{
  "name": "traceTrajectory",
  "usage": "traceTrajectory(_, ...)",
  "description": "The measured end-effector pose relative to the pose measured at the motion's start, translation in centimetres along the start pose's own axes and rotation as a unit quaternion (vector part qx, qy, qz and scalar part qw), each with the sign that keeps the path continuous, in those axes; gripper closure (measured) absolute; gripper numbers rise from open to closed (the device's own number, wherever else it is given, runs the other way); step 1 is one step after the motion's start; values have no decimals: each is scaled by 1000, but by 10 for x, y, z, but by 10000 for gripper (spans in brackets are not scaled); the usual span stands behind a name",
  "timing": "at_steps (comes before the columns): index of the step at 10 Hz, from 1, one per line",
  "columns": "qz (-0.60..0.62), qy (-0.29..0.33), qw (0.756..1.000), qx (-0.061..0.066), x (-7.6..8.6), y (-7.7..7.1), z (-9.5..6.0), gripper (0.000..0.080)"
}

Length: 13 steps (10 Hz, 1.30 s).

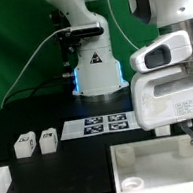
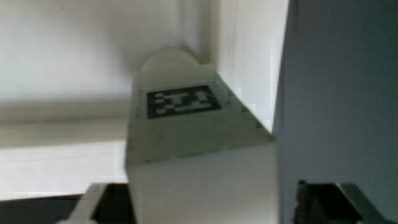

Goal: Assemble one leg

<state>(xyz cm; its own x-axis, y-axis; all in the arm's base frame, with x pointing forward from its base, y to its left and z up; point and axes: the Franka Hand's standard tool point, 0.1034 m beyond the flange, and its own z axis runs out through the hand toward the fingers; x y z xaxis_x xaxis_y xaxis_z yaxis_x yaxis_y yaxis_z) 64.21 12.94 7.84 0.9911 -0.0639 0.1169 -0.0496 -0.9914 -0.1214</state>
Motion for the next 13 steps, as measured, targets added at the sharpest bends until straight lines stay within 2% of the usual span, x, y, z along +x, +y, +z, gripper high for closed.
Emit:
traceTrajectory(1, 67, 1, 998, -1, 1, 3, 0, 482)
traceTrajectory(3, 161, 2, 987, -1, 2, 7, -1, 482)
traceTrajectory(5, 291, 2, 957, 9, 3, 14, 1, 482)
traceTrajectory(6, 354, 6, 935, 17, 3, 18, 1, 482)
traceTrajectory(7, 439, 6, 898, 28, 3, 24, 2, 482)
traceTrajectory(8, 503, 2, 864, 32, 2, 26, 2, 481)
traceTrajectory(9, 535, -2, 844, 31, 1, 27, 2, 481)
traceTrajectory(11, 641, -12, 766, 35, -4, 27, 2, 481)
traceTrajectory(12, 676, -17, 736, 36, -6, 26, 1, 481)
traceTrajectory(13, 660, -16, 751, 36, -6, 27, 1, 481)
